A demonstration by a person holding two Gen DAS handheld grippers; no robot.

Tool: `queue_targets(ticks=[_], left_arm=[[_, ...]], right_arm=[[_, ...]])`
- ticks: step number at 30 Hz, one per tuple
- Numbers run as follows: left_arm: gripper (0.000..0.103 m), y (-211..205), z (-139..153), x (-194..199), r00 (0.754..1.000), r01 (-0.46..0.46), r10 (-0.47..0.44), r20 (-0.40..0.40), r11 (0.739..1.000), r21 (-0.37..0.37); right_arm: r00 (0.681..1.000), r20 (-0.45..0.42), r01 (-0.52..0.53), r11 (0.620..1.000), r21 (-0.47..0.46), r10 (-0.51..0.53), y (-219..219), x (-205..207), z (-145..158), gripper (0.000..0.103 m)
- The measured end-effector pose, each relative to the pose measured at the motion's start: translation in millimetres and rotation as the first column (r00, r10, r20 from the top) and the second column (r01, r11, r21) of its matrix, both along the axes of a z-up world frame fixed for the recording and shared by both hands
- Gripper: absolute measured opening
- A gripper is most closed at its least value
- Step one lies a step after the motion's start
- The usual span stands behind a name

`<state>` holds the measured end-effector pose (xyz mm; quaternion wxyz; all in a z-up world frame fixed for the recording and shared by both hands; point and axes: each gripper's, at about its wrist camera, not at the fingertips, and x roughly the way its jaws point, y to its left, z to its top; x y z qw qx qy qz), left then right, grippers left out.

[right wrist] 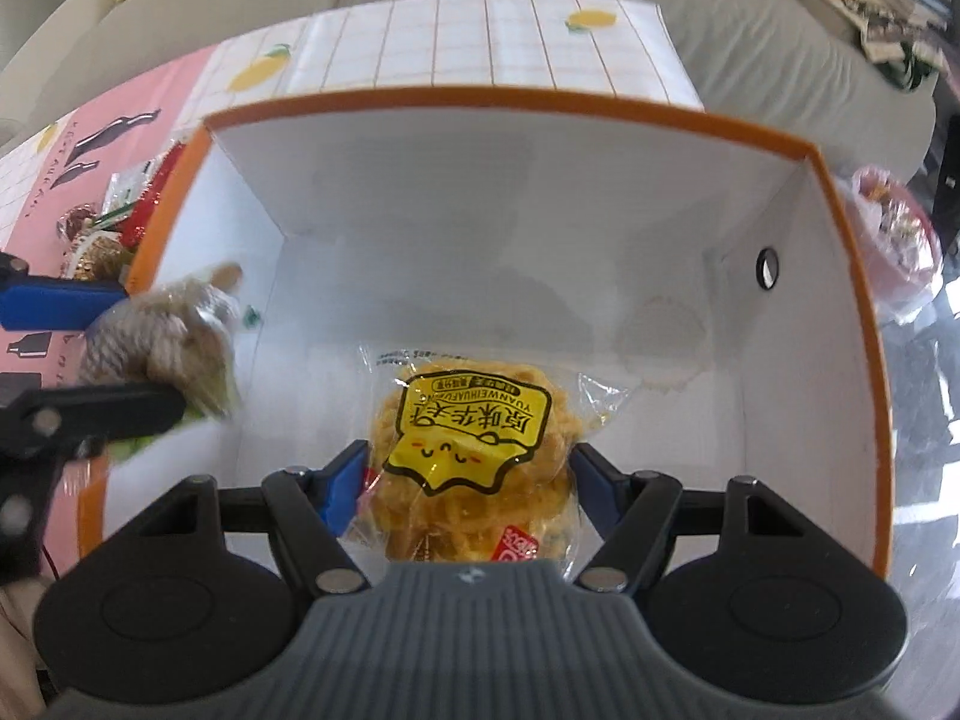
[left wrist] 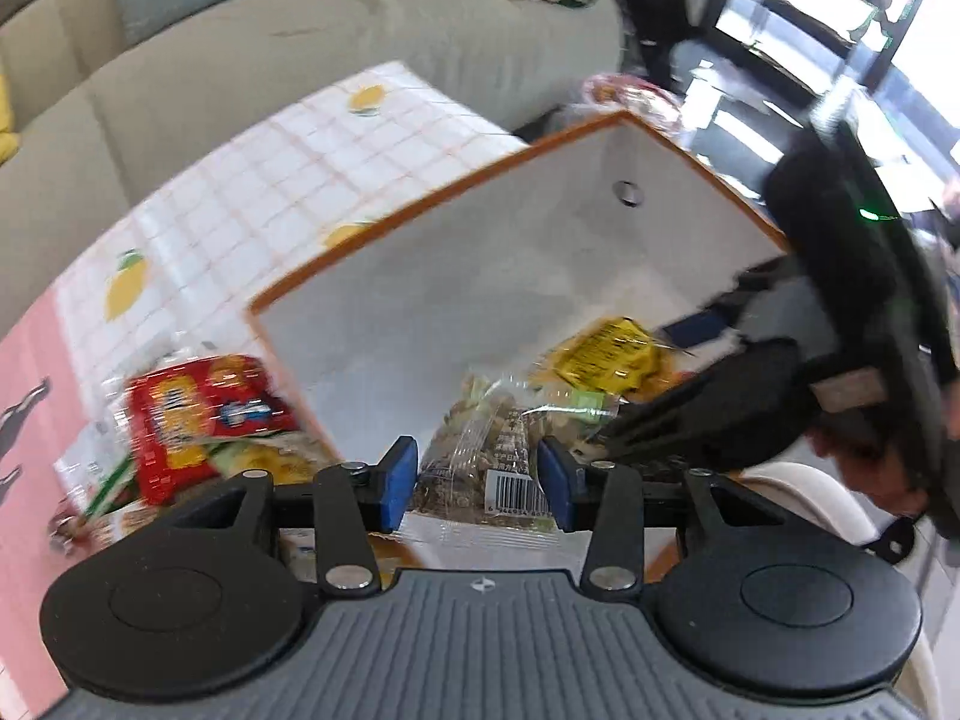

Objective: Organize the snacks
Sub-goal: 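Lift the yellow cracker bag with the right gripper and release it into the orange box, then withdraw the right gripper from the box back toward the snack pile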

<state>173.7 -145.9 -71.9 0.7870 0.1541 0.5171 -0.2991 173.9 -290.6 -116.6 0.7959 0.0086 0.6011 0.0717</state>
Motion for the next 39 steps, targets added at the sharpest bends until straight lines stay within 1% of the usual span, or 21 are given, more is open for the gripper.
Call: queue_targets(ticks=[1,3,7,10,15,17,19,21,27,31,35,37,39], left_arm=[[0.042,-3,-3,0,1.000,0.014,-0.014,-0.006,1.000,0.010],[0.037,-8,-10,1,1.000,0.026,-0.026,-0.011,0.999,0.045],[0.037,-17,-20,6,0.998,0.047,-0.044,-0.037,0.997,0.062],[0.037,-19,-23,6,0.998,0.048,-0.046,-0.032,0.995,0.083],[0.037,-12,-21,4,0.999,0.028,-0.025,-0.030,0.996,0.082],[0.039,-8,-17,5,1.000,0.012,-0.010,-0.026,0.997,0.074],[0.045,-3,-12,5,1.000,-0.004,0.006,-0.021,0.998,0.059],[0.049,0,-7,5,1.000,-0.018,0.019,-0.013,0.999,0.052],[0.052,10,2,4,0.999,-0.045,0.045,0.009,0.998,0.047],[0.052,14,4,2,0.998,-0.054,0.054,0.013,0.997,0.047],[0.053,15,7,-1,0.998,-0.058,0.058,0.018,0.997,0.045],[0.053,17,10,-3,0.998,-0.061,0.060,0.025,0.997,0.044],[0.054,19,14,-6,0.997,-0.066,0.064,0.034,0.997,0.042]], right_arm=[[1.000,-0.002,0.001,1.000,-0.002,-0.001,-1,0,-1,0.070],[1.000,-0.008,-0.001,1.000,-0.007,0.001,-3,1,-2,0.070],[0.999,-0.026,-0.019,1.000,-0.019,0.018,0,0,-6,0.070],[0.999,-0.040,-0.026,1.000,-0.018,0.025,1,2,-12,0.070],[0.999,-0.047,-0.027,0.999,-0.019,0.027,4,5,-16,0.070],[0.998,-0.051,-0.028,0.999,-0.021,0.027,2,4,-19,0.071],[0.998,-0.058,-0.029,0.999,-0.025,0.027,2,7,-21,0.071],[0.997,-0.065,-0.031,0.999,-0.023,0.029,4,9,-24,0.071],[0.995,-0.088,-0.055,0.998,-0.013,0.053,14,11,-30,0.071],[0.994,-0.094,-0.065,0.998,-0.010,0.064,18,14,-32,0.072],[0.993,-0.094,-0.071,0.996,-0.049,0.066,19,15,-33,0.074],[0.994,-0.092,-0.071,0.996,-0.061,0.066,19,15,-32,0.077],[0.995,-0.081,-0.063,0.996,-0.069,0.057,18,14,-29,0.086]])
